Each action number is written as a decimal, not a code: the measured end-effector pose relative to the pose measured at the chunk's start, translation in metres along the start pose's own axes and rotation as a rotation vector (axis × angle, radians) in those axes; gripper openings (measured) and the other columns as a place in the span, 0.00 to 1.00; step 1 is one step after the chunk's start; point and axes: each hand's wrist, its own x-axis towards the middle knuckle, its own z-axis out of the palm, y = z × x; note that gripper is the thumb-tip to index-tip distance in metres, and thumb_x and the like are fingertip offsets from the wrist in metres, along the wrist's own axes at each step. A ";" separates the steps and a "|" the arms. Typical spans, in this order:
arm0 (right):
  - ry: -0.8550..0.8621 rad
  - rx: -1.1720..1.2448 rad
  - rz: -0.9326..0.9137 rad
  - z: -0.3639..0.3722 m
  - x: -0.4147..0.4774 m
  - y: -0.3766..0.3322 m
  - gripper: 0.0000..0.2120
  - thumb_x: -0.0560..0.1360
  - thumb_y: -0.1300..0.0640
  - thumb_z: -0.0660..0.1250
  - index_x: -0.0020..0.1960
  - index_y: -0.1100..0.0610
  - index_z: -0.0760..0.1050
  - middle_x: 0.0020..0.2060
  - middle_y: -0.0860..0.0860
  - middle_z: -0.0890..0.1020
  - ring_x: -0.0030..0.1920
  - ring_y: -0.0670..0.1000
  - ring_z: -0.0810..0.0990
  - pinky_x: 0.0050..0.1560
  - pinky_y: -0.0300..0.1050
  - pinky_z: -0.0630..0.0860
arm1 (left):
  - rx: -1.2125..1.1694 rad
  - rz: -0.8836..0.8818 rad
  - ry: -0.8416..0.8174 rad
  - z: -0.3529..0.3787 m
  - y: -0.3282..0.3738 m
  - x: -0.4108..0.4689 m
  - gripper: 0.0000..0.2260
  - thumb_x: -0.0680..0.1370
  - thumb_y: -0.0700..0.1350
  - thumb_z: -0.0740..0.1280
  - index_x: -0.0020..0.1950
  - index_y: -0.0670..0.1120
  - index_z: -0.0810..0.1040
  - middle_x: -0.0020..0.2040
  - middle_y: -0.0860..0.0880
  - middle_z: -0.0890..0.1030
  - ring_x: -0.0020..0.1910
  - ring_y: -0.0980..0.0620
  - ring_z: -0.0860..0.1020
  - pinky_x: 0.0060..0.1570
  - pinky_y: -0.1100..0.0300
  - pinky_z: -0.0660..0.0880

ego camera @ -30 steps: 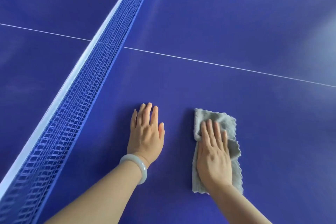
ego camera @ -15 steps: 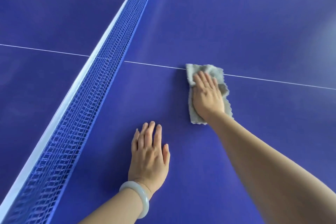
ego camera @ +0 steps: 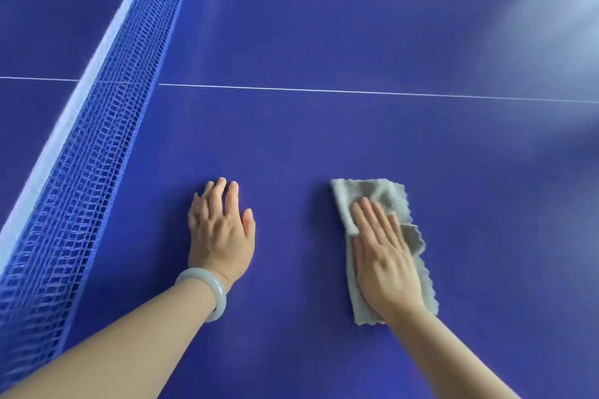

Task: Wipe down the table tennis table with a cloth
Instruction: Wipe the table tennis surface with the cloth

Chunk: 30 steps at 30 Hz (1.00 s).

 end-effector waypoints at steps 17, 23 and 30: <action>-0.075 0.042 -0.161 0.005 -0.093 -0.043 0.24 0.85 0.52 0.53 0.79 0.56 0.60 0.79 0.49 0.59 0.80 0.49 0.52 0.79 0.51 0.49 | 0.179 0.184 -0.082 -0.012 0.014 -0.009 0.20 0.80 0.40 0.62 0.70 0.32 0.66 0.70 0.34 0.66 0.71 0.32 0.62 0.69 0.36 0.60; 0.057 -0.053 0.451 -0.045 -0.120 0.102 0.24 0.84 0.55 0.49 0.79 0.58 0.59 0.79 0.52 0.60 0.79 0.49 0.53 0.80 0.52 0.50 | 0.038 0.573 -0.148 -0.004 0.108 -0.115 0.24 0.80 0.46 0.61 0.75 0.39 0.65 0.76 0.40 0.65 0.76 0.40 0.62 0.74 0.42 0.59; 0.105 -0.037 0.459 -0.026 -0.146 0.048 0.25 0.84 0.56 0.47 0.80 0.59 0.54 0.80 0.53 0.55 0.80 0.51 0.49 0.79 0.51 0.44 | 0.008 0.504 -0.186 0.019 0.169 -0.161 0.25 0.82 0.46 0.51 0.79 0.41 0.58 0.79 0.43 0.57 0.79 0.44 0.55 0.76 0.42 0.54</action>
